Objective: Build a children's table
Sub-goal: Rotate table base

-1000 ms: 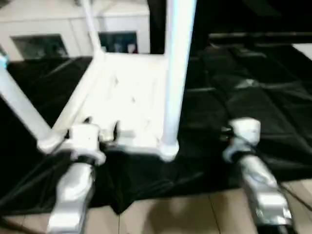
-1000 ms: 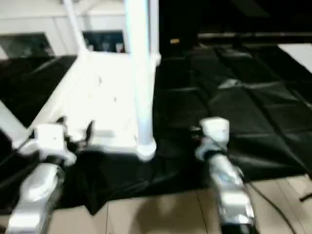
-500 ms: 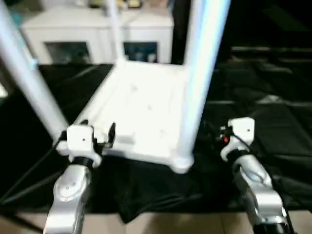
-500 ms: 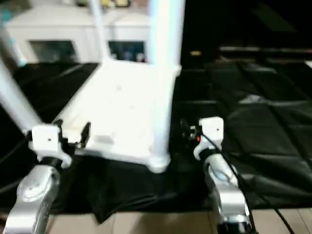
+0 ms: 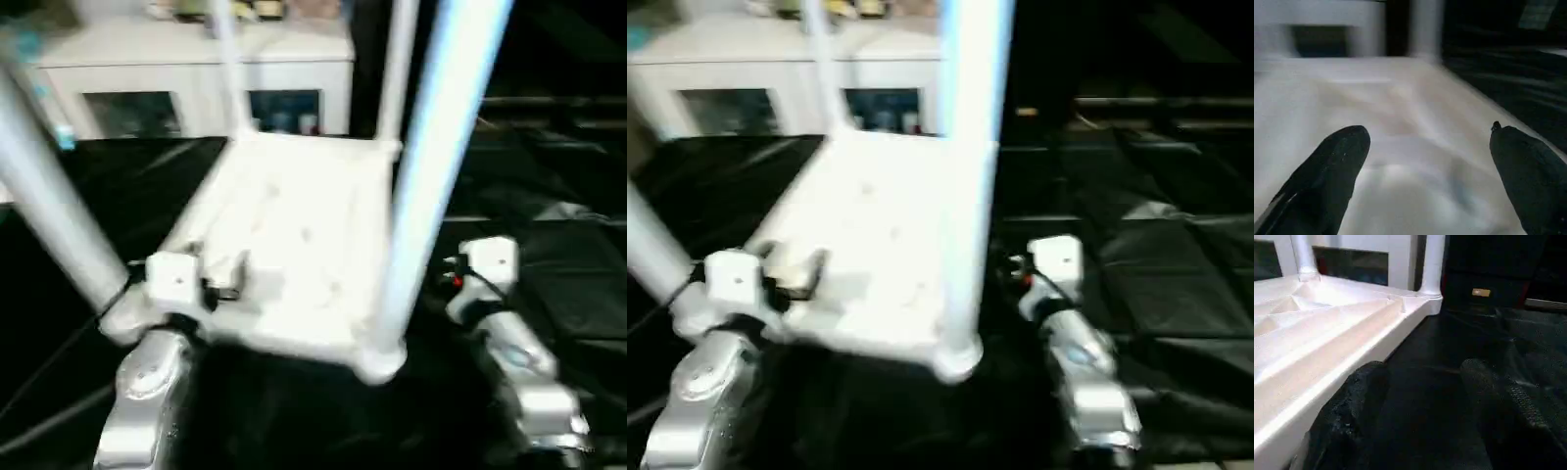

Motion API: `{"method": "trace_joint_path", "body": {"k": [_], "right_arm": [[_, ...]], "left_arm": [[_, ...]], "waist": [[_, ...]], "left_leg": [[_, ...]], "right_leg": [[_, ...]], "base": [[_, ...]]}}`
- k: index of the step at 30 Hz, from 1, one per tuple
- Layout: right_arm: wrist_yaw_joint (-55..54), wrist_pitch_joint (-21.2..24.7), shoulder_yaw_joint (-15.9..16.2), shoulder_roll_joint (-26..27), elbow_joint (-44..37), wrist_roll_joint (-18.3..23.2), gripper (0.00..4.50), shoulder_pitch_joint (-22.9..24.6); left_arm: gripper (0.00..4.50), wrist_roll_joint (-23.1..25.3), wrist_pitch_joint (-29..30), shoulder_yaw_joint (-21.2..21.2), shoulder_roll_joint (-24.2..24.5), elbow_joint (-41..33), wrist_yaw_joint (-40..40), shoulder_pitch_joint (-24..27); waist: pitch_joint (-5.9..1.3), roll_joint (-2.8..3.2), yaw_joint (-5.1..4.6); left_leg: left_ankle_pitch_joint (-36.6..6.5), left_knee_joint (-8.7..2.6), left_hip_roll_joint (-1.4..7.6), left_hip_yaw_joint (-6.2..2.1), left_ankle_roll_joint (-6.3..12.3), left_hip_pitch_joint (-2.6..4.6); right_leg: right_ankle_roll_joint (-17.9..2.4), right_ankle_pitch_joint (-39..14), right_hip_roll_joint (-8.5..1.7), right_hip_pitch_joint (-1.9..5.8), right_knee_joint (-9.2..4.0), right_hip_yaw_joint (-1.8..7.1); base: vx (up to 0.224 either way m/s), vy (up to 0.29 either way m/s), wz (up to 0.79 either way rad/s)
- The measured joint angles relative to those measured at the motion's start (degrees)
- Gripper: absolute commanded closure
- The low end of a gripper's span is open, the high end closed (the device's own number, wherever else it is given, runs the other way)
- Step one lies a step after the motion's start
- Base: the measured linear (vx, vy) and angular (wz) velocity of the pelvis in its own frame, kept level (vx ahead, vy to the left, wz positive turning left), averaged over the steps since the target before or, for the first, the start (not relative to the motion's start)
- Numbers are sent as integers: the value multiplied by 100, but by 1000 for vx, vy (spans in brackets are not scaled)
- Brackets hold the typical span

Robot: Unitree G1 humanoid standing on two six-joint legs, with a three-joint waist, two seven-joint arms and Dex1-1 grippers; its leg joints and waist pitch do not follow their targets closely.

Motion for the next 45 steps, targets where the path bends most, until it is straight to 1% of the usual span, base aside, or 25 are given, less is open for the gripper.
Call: {"method": "trace_joint_path", "body": {"k": [1, 2, 4, 5, 6, 7, 8, 10, 11, 13, 14, 16, 20, 21, 23, 26, 28, 30, 32, 35, 36, 39, 41, 44, 45], "right_arm": [[171, 5, -7, -92, 0, 34, 165, -36], [459, 8, 34, -220, 4, 110, 165, -85], [1144, 0, 286, -626, 33, 208, 165, -180], [1473, -10, 343, -791, 35, 249, 165, -208], [1707, -13, 388, -925, 60, 273, 165, -207], [1884, -14, 418, -1013, 71, 305, 165, -209], [2125, -14, 459, -1140, 133, 335, 165, -215], [2440, -12, 501, -1289, 201, 351, 165, -215], [2608, -11, 525, -1354, 220, 351, 165, -215], [2826, -12, 601, -1472, 229, 351, 165, -222], [2950, -14, 667, -1537, 238, 350, 165, -237], [3138, -16, 776, -1646, 291, 344, 165, -266], [3281, -39, 883, -1713, 305, 312, 165, -317], [3303, -47, 884, -1733, 315, 299, 165, -318], [3318, -81, 889, -1735, 344, 257, 165, -303], [3284, -153, 908, -1735, 393, 139, 165, -279], [3268, -190, 925, -1736, 396, 117, 165, -276], [3255, -236, 929, -1736, 399, 117, 165, -277], [3251, -238, 933, -1734, 403, 116, 165, -277], [3252, -260, 933, -1728, 435, 109, 165, -278], [3253, -272, 933, -1726, 445, 107, 165, -278], [3268, -288, 937, -1726, 465, 97, 165, -292], [3292, -312, 943, -1723, 521, 95, 165, -328], [3307, -350, 955, -1711, 597, 72, 165, -382], [3309, -361, 960, -1709, 613, 69, 165, -391]], "left_arm": [[1, -86, 0, -2, 148, 27, -261, -64], [1, -169, 24, -20, 381, 116, -652, -187], [1, -147, 182, -193, 866, 426, -1359, -624], [1, -123, 234, -230, 1053, 543, -1690, -855], [1, -77, 239, -313, 1165, 680, -1970, -1057], [1, -24, 240, -383, 1241, 762, -2189, -1204], [1, 22, 240, -566, 1323, 988, -2530, -1456], [1, 61, 240, -829, 1424, 1248, -2996, -1773], [30, 82, 241, -954, 1473, 1398, -3232, -1922], [30, 98, 243, -1102, 1492, 1612, -3537, -2106], [56, 149, 228, -1231, 1502, 1769, -3721, -2245], [68, 329, 193, -1497, 1466, 2159, -4071, -2599], [105, 573, 134, -1857, 1342, 2669, -4559, -2941], [105, 611, 131, -1937, 1312, 2767, -4626, -2993], [121, 709, 126, -2043, 1249, 2916, -4687, -3060], [145, 809, 121, -2170, 1203, 3125, -4693, -3222], [156, 864, 126, -2174, 1198, 3166, -4709, -3266], [180, 890, 163, -2213, 1164, 3231, -4813, -3299], [192, 944, 203, -2230, 1100, 3325, -4834, -3334], [206, 970, 209, -2243, 1053, 3363, -4831, -3378], [206, 975, 209, -2262, 1054, 3365, -4829, -3378], [238, 998, 210, -2301, 1053, 3366, -4790, -3378], [243, 1037, 209, -2296, 1054, 3366, -4700, -3377], [282, 1106, 208, -2275, 1053, 3349, -4597, -3362], [285, 1142, 200, -2275, 1056, 3311, -4566, -3338]], "waist": [[4, -6, 34], [13, -21, 98], [24, -17, 184], [32, -6, 218], [40, 5, 252], [45, 4, 259], [55, 14, 261], [74, 37, 246], [77, 40, 237], [91, 83, 222], [103, 105, 200], [119, 150, 180], [96, 236, 160], [92, 253, 162], [87, 303, 170], [81, 338, 190], [80, 361, 195], [81, 404, 209], [83, 421, 237], [82, 424, 269], [83, 422, 272], [89, 411, 275], [89, 406, 275], [91, 402, 272], [90, 404, 272]], "left_leg": [[97, -51, 68, 5, -240, -58], [114, -37, 132, 13, -322, -95], [135, -37, 175, 3, -354, -100], [151, -43, 225, 54, -344, -103], [154, -57, 252, 102, -321, -85], [176, -79, 271, 166, -307, -62], [189, -99, 298, 253, -307, -28], [219, -115, 342, 371, -300, 9], [231, -125, 348, 409, -295, 20], [236, -126, 349, 423, -288, 25], [240, -128, 349, 430, -281, 22], [248, -134, 348, 432, -270, 17], [270, -174, 357, 429, -240, -23], [272, -176, 360, 429, -238, -34], [271, -178, 367, 428, -238, -59], [277, -178, 369, 426, -230, -107], [278, -177, 371, 423, -228, -117], [278, -177, 371, 423, -228, -119], [280, -176, 371, 424, -226, -119], [282, -176, 376, 423, -225, -120], [282, -176, 377, 423, -225, -120], [282, -176, 379, 423, -225, -121], [283, -176, 379, 425, -224, -121], [285, -176, 380, 425, -225, -121], [285, -176, 380, 425, -225, -121]], "right_leg": [[-1, 1, 42, -3, -7, -10], [-6, 18, 78, -4, -32, -33], [-32, 75, 90, 5, -114, -82], [-82, 82, 83, 26, -159, -104], [-102, 85, 75, 53, -189, -110], [-114, 91, 50, 67, -191, -111], [-115, 93, 16, 90, -190, -113], [-125, 98, -10, 115, -192, -102], [-131, 102, -23, 121, -192, -94], [-143, 109, -31, 129, -196, -93], [-149, 114, -36, 127, -198, -93], [-149, 115, -38, 123, -200, -95], [-149, 115, -36, 109, -220, -116], [-149, 116, -32, 99, -225, -120], [-149, 115, -25, 75, -226, -122], [-149, 116, -25, 28, -220, -129], [-149, 116, -24, 22, -220, -133], [-149, 116, -25, 22, -224, -134], [-149, 116, -25, 22, -223, -134], [-149, 116, -25, 22, -223, -140], [-149, 116, -25, 22, -223, -140], [-149, 116, -24, 22, -223, -143], [-149, 116, -25, 22, -223, -143], [-149, 116, -25, 22, -223, -144], [-149, 116, -25, 22, -223, -144]], "base": [[-26, -58, 6], [-26, -58, 6], [0, 0, 0], [0, 0, 0], [0, 0, 0], [-61, 13, 10], [-61, 13, 10], [-55, 20, 8], [-51, 22, 6], [0, 0, 0], [0, 0, 0], [0, 0, 0], [0, 0, 0], [0, 0, 0], [0, 0, 0], [0, 0, 0], [0, 0, 0], [0, 0, 0], [0, 0, 0], [0, 0, 0], [0, 0, 0], [0, 0, 0], [0, 0, 0], [0, 0, 0], [0, 0, 0]]}}
